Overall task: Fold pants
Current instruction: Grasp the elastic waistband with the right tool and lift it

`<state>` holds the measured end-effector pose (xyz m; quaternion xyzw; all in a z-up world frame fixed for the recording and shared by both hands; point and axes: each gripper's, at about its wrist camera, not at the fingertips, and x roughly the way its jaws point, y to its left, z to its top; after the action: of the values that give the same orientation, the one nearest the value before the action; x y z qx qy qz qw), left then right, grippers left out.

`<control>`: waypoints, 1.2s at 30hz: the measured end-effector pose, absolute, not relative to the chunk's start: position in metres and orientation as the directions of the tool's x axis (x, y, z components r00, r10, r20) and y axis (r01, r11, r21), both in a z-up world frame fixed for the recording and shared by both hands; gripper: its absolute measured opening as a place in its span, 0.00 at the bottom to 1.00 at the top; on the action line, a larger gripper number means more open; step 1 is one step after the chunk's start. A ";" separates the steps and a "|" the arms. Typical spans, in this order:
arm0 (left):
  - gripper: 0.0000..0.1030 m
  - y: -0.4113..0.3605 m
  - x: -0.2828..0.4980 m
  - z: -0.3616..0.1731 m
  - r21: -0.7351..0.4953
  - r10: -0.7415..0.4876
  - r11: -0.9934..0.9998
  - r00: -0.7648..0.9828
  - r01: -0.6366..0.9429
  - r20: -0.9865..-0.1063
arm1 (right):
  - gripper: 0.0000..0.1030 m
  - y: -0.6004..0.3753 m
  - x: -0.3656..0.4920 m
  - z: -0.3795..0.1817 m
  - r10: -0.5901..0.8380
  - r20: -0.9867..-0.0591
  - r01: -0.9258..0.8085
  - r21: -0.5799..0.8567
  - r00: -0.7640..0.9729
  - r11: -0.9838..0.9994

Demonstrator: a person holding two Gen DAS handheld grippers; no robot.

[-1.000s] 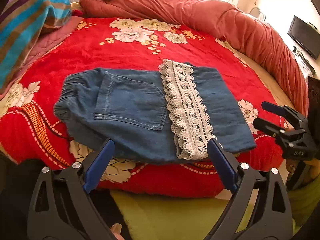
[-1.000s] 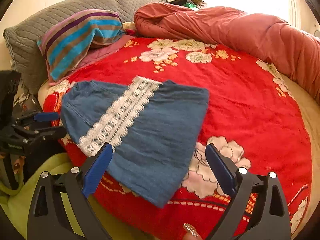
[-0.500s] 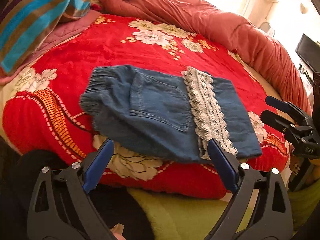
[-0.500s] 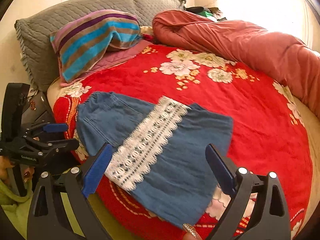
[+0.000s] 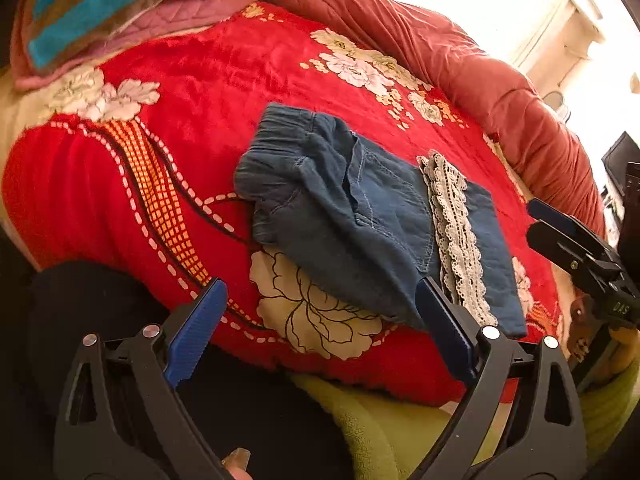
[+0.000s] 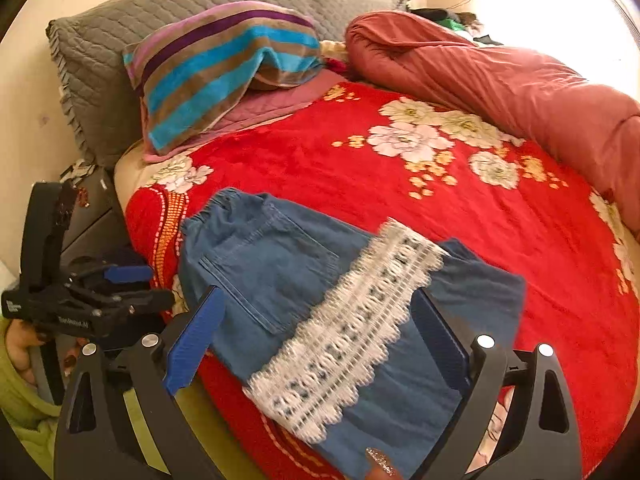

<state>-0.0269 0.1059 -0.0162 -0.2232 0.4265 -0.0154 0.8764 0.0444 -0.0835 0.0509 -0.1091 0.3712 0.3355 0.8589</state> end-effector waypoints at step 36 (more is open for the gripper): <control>0.62 0.124 0.021 -0.051 -0.626 -0.430 0.767 0.610 -0.142 -0.665 | 0.63 0.119 0.143 -0.023 0.443 -0.896 -0.925 0.168 0.000 0.340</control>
<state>0.0208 0.1245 -0.0505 -0.3304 0.4328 -0.0866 0.8343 0.1427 0.1194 -0.0230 -0.2499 0.4821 0.5174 0.6614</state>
